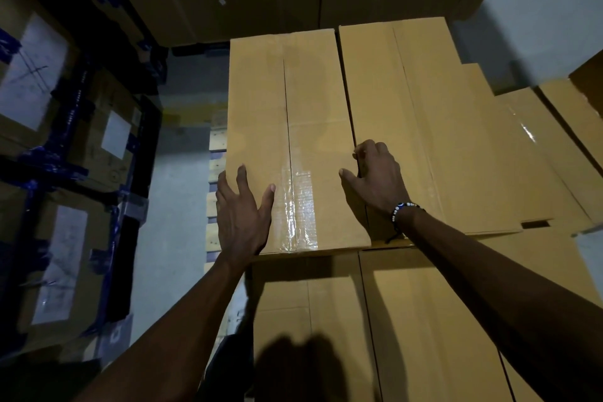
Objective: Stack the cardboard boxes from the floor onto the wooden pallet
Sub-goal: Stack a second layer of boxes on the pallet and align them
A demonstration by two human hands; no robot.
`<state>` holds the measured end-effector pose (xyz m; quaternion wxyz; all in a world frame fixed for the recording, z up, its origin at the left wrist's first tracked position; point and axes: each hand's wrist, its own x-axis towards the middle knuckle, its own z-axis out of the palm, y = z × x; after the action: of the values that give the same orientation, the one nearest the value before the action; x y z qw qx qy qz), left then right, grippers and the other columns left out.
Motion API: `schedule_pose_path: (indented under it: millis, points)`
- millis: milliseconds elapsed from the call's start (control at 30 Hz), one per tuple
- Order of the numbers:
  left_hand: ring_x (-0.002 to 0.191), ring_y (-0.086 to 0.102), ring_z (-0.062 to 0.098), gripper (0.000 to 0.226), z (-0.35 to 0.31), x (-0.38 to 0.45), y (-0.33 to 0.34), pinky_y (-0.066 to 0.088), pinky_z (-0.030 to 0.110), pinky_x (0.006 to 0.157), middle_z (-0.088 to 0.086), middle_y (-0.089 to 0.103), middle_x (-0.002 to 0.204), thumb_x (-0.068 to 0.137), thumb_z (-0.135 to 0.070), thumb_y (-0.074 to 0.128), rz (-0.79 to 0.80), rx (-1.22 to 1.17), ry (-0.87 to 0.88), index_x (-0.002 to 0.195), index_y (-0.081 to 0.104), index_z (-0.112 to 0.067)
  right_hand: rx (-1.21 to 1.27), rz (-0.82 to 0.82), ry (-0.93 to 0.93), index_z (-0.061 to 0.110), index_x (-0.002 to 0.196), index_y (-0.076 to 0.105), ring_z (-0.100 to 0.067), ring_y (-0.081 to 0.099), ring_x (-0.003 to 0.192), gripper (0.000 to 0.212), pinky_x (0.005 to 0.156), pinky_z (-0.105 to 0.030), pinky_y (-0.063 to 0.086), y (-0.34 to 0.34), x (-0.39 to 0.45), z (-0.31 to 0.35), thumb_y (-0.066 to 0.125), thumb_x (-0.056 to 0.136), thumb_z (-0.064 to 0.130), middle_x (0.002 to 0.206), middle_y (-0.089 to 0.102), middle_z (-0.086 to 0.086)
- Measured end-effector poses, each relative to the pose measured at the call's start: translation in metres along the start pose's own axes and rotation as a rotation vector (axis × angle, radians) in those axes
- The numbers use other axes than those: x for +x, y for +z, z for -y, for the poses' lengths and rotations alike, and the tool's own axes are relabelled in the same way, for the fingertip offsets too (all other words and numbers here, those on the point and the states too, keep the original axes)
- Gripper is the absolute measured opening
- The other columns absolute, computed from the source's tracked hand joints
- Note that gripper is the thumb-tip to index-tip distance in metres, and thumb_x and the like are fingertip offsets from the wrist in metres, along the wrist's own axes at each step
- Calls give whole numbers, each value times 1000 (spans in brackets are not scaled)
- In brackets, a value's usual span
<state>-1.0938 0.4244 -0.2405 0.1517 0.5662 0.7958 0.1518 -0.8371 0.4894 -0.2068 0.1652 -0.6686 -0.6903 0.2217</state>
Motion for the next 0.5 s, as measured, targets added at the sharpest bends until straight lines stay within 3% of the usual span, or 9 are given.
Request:
schedule_pose_path:
  millis: [133, 367, 500]
  points:
    - [145, 38, 42, 76, -3, -1, 2, 45, 58, 108, 19, 25, 164, 102, -68, 39, -11, 1, -12, 160, 26, -22, 104, 5, -43, 8, 128, 54, -20, 58, 104, 52, 86, -29, 51, 0, -1, -7, 79, 88, 29, 130, 50, -12]
    - [144, 38, 43, 73, -11, 0, 11, 43, 58, 110, 20, 25, 164, 103, -66, 38, -49, 6, -34, 158, 28, -20, 215, 39, -31, 8, 148, 45, -11, 54, 106, 70, 85, -25, 53, -1, -1, -25, 79, 89, 22, 141, 39, -7]
    - [152, 24, 45, 82, -11, -1, 15, 29, 61, 120, 23, 13, 169, 102, -71, 27, -26, 43, -9, 162, 24, -16, 231, 77, -39, 9, 150, 44, -11, 53, 108, 69, 90, -25, 52, -2, 4, -27, 78, 90, 21, 142, 38, -8]
